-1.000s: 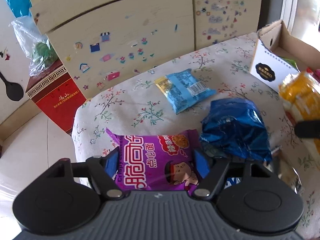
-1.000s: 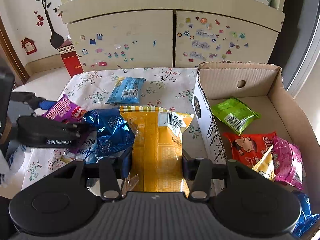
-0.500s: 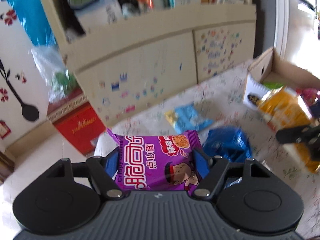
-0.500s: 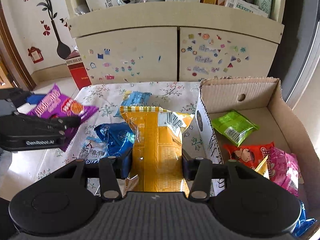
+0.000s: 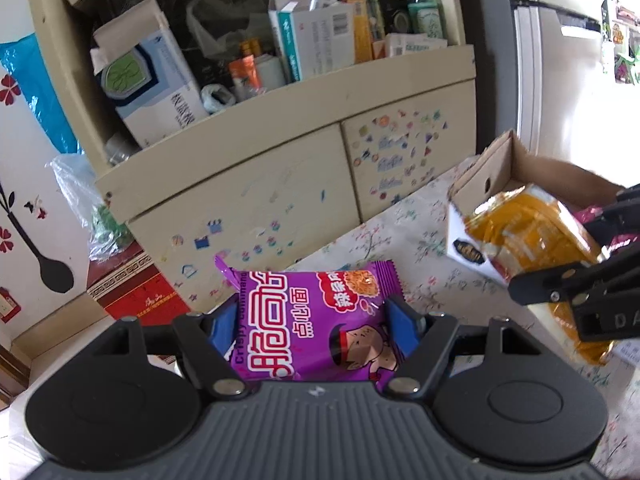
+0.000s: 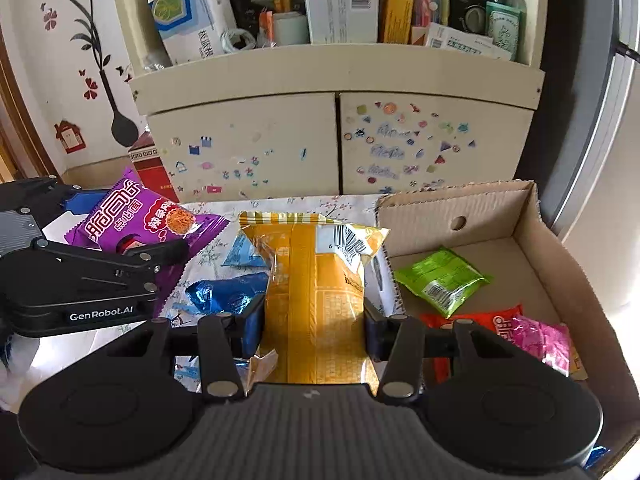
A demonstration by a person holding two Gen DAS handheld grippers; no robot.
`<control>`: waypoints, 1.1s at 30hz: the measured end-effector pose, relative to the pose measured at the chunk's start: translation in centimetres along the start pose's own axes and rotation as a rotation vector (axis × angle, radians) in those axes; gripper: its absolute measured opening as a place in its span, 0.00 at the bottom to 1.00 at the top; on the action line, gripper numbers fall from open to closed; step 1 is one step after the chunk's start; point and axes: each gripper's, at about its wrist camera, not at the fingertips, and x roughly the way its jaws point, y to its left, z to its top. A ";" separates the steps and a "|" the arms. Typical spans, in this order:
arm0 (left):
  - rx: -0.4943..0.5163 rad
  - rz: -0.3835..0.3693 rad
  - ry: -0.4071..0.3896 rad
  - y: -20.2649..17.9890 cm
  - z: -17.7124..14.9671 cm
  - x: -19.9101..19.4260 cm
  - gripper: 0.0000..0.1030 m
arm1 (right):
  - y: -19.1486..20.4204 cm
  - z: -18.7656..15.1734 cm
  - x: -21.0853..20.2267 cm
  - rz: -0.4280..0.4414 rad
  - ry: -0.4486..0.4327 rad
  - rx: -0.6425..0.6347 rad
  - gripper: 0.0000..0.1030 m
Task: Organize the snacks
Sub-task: 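Lift the purple and yellow bags with both tools and carry them toward the box, then lower both bags into the box and open both tools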
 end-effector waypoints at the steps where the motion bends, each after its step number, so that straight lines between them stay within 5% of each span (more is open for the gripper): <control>1: -0.003 -0.004 -0.007 -0.2 0.3 -0.1 0.72 | -0.2 0.0 -0.2 -0.003 -0.005 0.003 0.53; 16: 0.015 -0.062 -0.097 -5.4 3.4 -0.6 0.72 | -5.2 -0.2 -4.1 -0.094 -0.106 0.103 0.53; 33: 0.079 -0.207 -0.128 -13.6 5.5 0.7 0.72 | -10.5 -1.6 -6.2 -0.224 -0.103 0.225 0.53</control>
